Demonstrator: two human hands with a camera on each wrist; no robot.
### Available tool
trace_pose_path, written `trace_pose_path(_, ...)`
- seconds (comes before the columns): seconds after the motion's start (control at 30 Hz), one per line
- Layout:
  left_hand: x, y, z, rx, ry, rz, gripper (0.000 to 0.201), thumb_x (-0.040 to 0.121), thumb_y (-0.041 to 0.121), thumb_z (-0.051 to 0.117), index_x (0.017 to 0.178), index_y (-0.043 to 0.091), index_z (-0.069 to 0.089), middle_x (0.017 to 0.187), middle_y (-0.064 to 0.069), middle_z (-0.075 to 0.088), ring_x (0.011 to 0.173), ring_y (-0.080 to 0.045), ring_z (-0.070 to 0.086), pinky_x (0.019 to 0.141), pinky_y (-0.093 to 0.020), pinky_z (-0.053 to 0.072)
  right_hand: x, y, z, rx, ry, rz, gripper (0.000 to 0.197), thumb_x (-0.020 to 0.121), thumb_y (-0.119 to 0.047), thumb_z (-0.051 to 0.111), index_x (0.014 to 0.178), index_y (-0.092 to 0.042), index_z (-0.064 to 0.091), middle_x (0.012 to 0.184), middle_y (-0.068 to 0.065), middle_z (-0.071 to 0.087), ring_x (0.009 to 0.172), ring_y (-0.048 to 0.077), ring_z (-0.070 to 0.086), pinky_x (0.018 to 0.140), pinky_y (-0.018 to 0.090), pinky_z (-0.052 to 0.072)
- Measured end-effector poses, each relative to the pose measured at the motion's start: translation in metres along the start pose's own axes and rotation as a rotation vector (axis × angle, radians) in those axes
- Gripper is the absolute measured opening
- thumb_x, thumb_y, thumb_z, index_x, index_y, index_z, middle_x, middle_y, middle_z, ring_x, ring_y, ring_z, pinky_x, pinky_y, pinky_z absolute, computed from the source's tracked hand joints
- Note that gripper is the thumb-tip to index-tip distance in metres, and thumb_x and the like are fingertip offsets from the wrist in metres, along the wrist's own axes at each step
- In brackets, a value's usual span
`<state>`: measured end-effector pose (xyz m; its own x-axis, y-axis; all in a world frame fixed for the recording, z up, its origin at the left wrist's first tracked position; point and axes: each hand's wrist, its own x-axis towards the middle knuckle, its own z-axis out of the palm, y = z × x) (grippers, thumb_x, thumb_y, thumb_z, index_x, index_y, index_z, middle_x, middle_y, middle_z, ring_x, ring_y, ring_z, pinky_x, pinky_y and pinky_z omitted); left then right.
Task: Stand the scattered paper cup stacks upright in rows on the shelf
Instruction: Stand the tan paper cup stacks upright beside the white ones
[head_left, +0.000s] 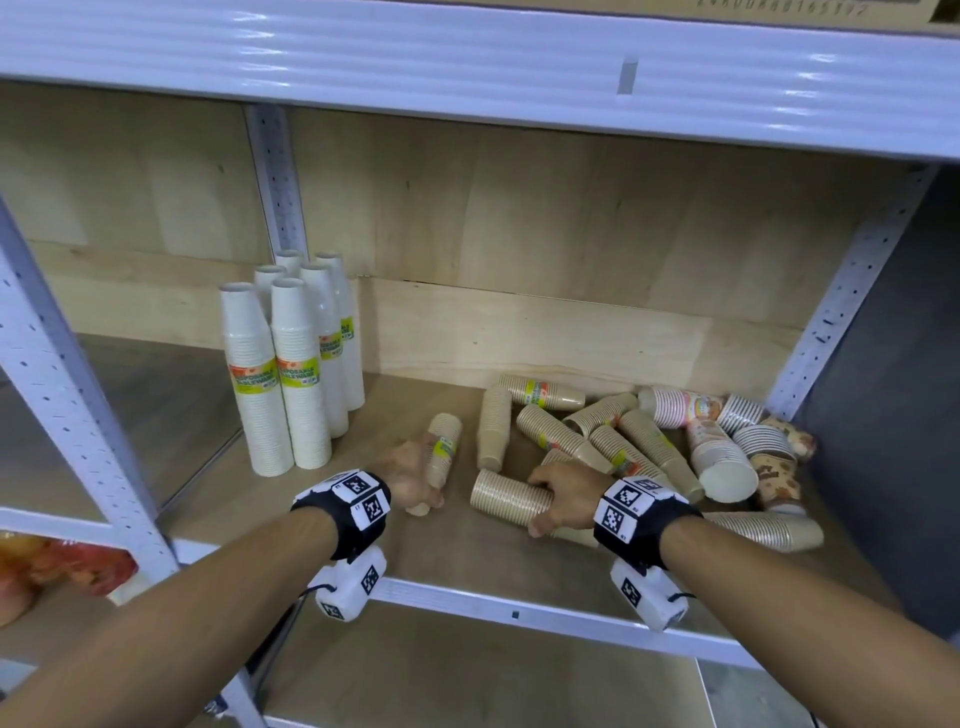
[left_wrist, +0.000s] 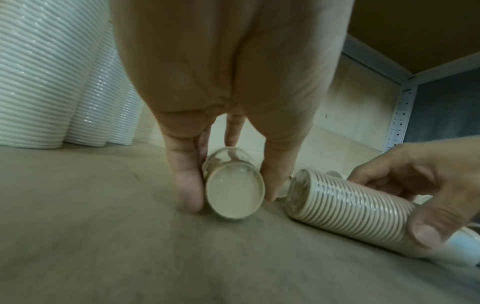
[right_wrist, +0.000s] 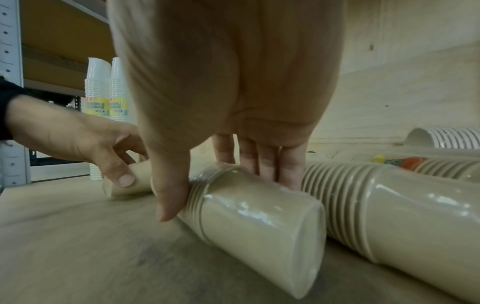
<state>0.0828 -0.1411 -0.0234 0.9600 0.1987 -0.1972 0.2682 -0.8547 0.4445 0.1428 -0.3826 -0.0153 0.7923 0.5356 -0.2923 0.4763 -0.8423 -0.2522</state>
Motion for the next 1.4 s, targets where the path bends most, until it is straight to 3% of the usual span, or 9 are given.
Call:
trace_pose_path(0.13, -0.002, -0.001, -0.002, 0.019, -0.019, 0.005, 0.096, 0.069, 0.026, 0.083, 0.149, 0.027, 0.030, 0.129, -0.004, 0.055, 0.111, -0.024, 0.058, 0.084, -0.032, 0.050, 0.002, -0.002, -0.002, -0.022, -0.015, 0.008, 0.082, 0.074, -0.046, 0.078, 0.142, -0.015, 0.045, 0.138, 0.002, 0.053, 0.123, 0.020, 0.051, 0.098, 0.027, 0.041)
trace_pose_path(0.27, -0.004, -0.001, -0.012, 0.070, -0.059, 0.009, 0.093, 0.073, 0.022, 0.081, 0.150, 0.025, 0.029, 0.133, -0.004, 0.053, 0.115, -0.023, 0.056, 0.088, -0.033, 0.051, 0.001, -0.005, -0.005, -0.028, -0.023, 0.006, 0.082, 0.073, -0.047, 0.078, 0.142, -0.015, 0.046, 0.137, 0.002, 0.052, 0.122, 0.020, 0.051, 0.100, 0.031, 0.043)
trace_pose_path(0.47, -0.004, 0.003, -0.036, 0.129, -0.060, 0.020, 0.077, 0.079, 0.020, 0.077, 0.146, 0.022, 0.038, 0.135, -0.001, 0.053, 0.117, -0.022, 0.055, 0.089, -0.031, 0.049, 0.001, -0.013, -0.020, -0.022, 0.010, -0.029, 0.074, 0.074, -0.046, 0.077, 0.138, -0.019, 0.051, 0.131, -0.001, 0.056, 0.117, 0.018, 0.054, 0.087, 0.025, 0.041)
trace_pose_path(0.63, -0.004, 0.012, -0.064, 0.173, -0.043, 0.037, 0.062, 0.083, 0.021, 0.071, 0.140, 0.019, 0.048, 0.135, -0.002, 0.053, 0.118, -0.022, 0.054, 0.093, -0.031, 0.048, 0.003, -0.025, -0.042, 0.010, 0.015, -0.042, 0.064, 0.074, -0.046, 0.077, 0.130, -0.022, 0.057, 0.124, -0.003, 0.061, 0.110, 0.017, 0.058, 0.095, 0.034, 0.048)
trace_pose_path(0.73, -0.003, 0.016, -0.078, 0.141, -0.003, 0.036, 0.056, 0.084, 0.014, 0.069, 0.137, 0.017, 0.053, 0.137, -0.002, 0.052, 0.122, -0.021, 0.052, 0.094, -0.026, 0.046, 0.007, -0.034, -0.054, 0.025, 0.039, -0.070, 0.062, 0.075, -0.044, 0.078, 0.128, -0.021, 0.058, 0.122, -0.004, 0.060, 0.107, 0.014, 0.057, 0.083, 0.025, 0.046)
trace_pose_path(0.87, -0.002, 0.027, -0.096, 0.123, 0.057, 0.070, 0.044, 0.085, 0.007, 0.067, 0.129, 0.011, 0.060, 0.132, -0.004, 0.055, 0.115, -0.020, 0.055, 0.081, -0.022, 0.043, 0.013, -0.044, -0.065, 0.065, 0.059, -0.102, 0.063, 0.075, -0.039, 0.080, 0.130, -0.022, 0.056, 0.120, -0.002, 0.060, 0.110, 0.016, 0.058, 0.085, 0.026, 0.047)
trace_pose_path(1.07, 0.001, 0.036, -0.113, 0.139, 0.085, 0.084, 0.033, 0.083, 0.012, 0.071, 0.115, 0.015, 0.066, 0.107, 0.001, 0.056, 0.095, -0.017, 0.056, 0.069, -0.023, 0.046, 0.026, -0.059, -0.076, 0.094, 0.127, -0.142, 0.050, 0.071, -0.031, 0.083, 0.116, -0.017, 0.064, 0.116, 0.001, 0.060, 0.106, 0.019, 0.059, 0.090, 0.034, 0.052)
trace_pose_path(1.2, 0.008, 0.039, -0.121, 0.150, 0.093, 0.095, 0.029, 0.080, 0.010, 0.072, 0.108, 0.017, 0.067, 0.111, -0.001, 0.058, 0.094, -0.018, 0.059, 0.057, -0.021, 0.045, 0.036, -0.068, -0.083, 0.120, 0.144, -0.175, 0.043, 0.072, -0.027, 0.083, 0.110, -0.019, 0.065, 0.098, -0.003, 0.057, 0.096, 0.018, 0.059, 0.075, 0.027, 0.048)
trace_pose_path(1.4, 0.022, 0.041, -0.138, 0.164, 0.113, 0.085, 0.033, 0.082, 0.008, 0.072, 0.114, 0.015, 0.068, 0.117, -0.004, 0.060, 0.098, -0.019, 0.059, 0.070, -0.025, 0.047, 0.056, -0.081, -0.096, 0.155, 0.160, -0.208, 0.043, 0.070, -0.025, 0.083, 0.108, -0.021, 0.063, 0.123, 0.005, 0.063, 0.118, 0.017, 0.059, 0.096, 0.040, 0.051)
